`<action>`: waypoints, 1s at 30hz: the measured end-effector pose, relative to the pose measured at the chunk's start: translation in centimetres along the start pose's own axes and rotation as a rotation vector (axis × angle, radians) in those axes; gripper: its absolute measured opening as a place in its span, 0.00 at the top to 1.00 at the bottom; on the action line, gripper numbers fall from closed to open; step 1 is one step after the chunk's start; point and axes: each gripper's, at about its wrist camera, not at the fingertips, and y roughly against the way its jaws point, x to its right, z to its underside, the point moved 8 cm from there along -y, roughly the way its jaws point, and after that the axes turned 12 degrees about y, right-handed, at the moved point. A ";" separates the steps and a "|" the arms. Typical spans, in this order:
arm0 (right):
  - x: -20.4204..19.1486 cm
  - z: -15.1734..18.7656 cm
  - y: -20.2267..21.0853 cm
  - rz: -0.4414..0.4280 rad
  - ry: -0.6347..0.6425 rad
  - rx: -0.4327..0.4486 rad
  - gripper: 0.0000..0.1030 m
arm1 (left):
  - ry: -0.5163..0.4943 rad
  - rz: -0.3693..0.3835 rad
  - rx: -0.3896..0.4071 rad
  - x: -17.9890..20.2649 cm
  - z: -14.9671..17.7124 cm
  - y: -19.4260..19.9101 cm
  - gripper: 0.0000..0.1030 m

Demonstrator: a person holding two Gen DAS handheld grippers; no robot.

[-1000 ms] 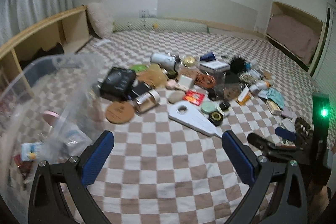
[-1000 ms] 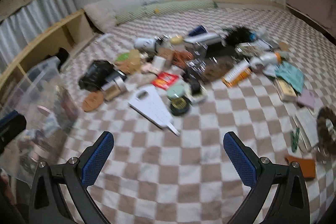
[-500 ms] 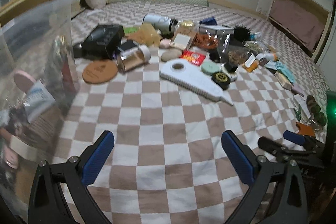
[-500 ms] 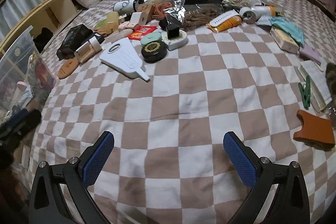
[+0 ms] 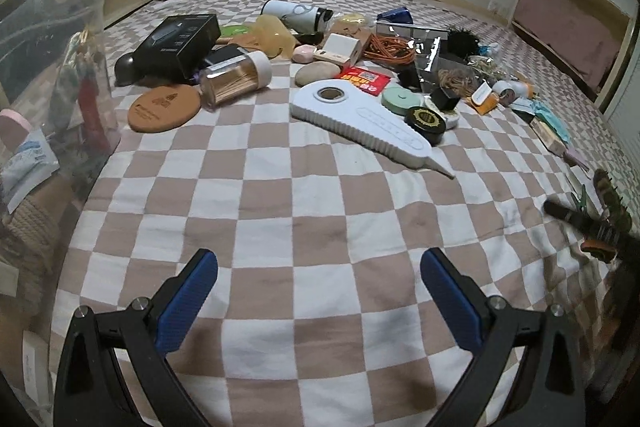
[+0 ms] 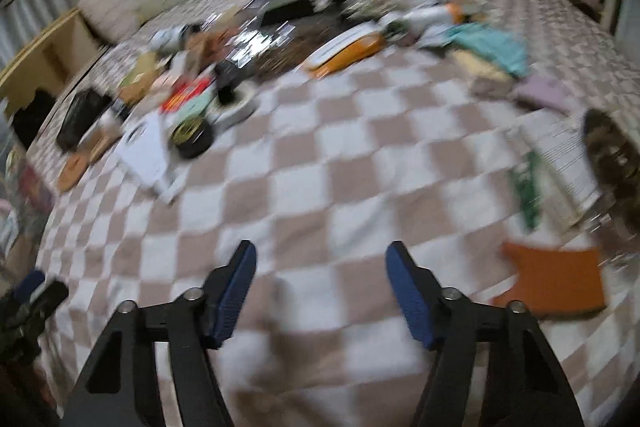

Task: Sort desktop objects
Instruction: 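Reach the right gripper toward the tan leather piece beside the green clothespin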

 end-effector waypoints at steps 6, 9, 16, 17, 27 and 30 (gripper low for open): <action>6.1 -1.8 0.4 0.088 -0.052 -0.009 0.53 | 0.011 0.021 -0.005 0.2 0.2 -0.1 0.02; 9.2 -1.9 -0.2 0.123 -0.053 -0.051 0.59 | 0.024 0.029 -0.009 0.1 0.1 -0.1 0.02; 11.2 0.2 -0.7 0.100 -0.016 -0.123 0.64 | 0.033 0.034 -0.017 0.4 0.0 -0.4 0.02; 11.1 0.7 -0.4 0.095 -0.005 -0.130 0.64 | 0.031 0.035 -0.019 0.5 0.1 -0.4 0.02; 13.7 5.0 1.3 0.093 -0.124 -0.181 0.63 | -0.009 0.063 -0.031 2.4 0.9 -0.3 0.02; 13.5 6.4 1.8 0.051 -0.195 -0.192 0.63 | -0.030 0.085 -0.027 3.3 1.2 0.0 0.02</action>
